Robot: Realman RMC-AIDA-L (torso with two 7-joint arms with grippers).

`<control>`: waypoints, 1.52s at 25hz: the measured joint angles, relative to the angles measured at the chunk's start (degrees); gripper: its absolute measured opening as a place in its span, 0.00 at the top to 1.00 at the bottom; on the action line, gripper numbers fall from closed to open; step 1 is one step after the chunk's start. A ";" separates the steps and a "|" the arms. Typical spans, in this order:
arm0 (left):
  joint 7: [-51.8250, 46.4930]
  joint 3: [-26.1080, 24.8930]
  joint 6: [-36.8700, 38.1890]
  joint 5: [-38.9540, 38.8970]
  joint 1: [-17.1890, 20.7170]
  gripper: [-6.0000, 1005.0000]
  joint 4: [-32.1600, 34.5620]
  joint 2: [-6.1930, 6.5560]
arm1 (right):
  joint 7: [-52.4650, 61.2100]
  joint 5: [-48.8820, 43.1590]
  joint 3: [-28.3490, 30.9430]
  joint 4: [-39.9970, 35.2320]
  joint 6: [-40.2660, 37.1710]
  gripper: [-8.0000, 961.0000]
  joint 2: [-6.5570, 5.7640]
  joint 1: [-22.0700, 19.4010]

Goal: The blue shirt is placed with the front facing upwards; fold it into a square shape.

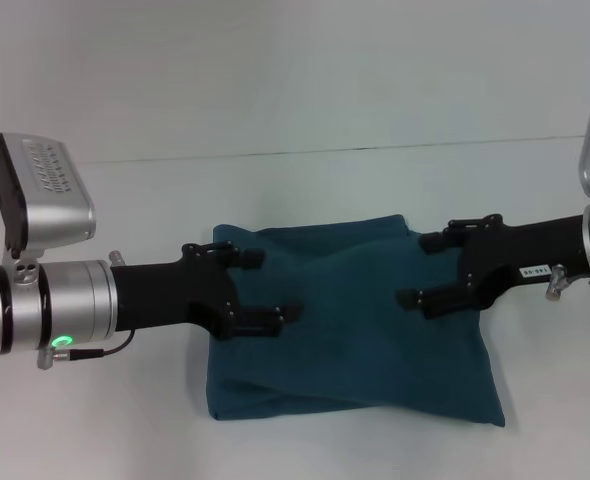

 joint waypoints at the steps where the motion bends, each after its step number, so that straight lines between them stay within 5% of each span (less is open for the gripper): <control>1: 0.00 -0.01 0.00 0.00 0.01 0.13 0.00 -0.02 | -0.02 0.15 0.00 0.02 0.12 0.03 0.00 -0.07; 8: 0.39 -1.97 0.38 -0.04 1.24 0.13 -1.04 -0.75 | -0.03 0.59 0.26 0.05 1.12 0.03 0.01 -0.68; 11: 3.90 -6.81 0.04 -1.54 3.89 0.13 -2.98 -3.13 | -0.31 4.17 0.51 0.12 3.81 0.03 0.00 -2.07; 14: 8.26 -9.15 0.63 -5.12 5.70 0.13 -2.84 -4.01 | -2.73 10.15 0.54 1.50 5.97 0.03 -0.13 -4.02; 38: 6.76 -8.62 2.15 -5.06 5.59 0.13 -2.46 -3.61 | -4.12 10.53 0.57 1.96 5.35 0.04 -0.27 -4.62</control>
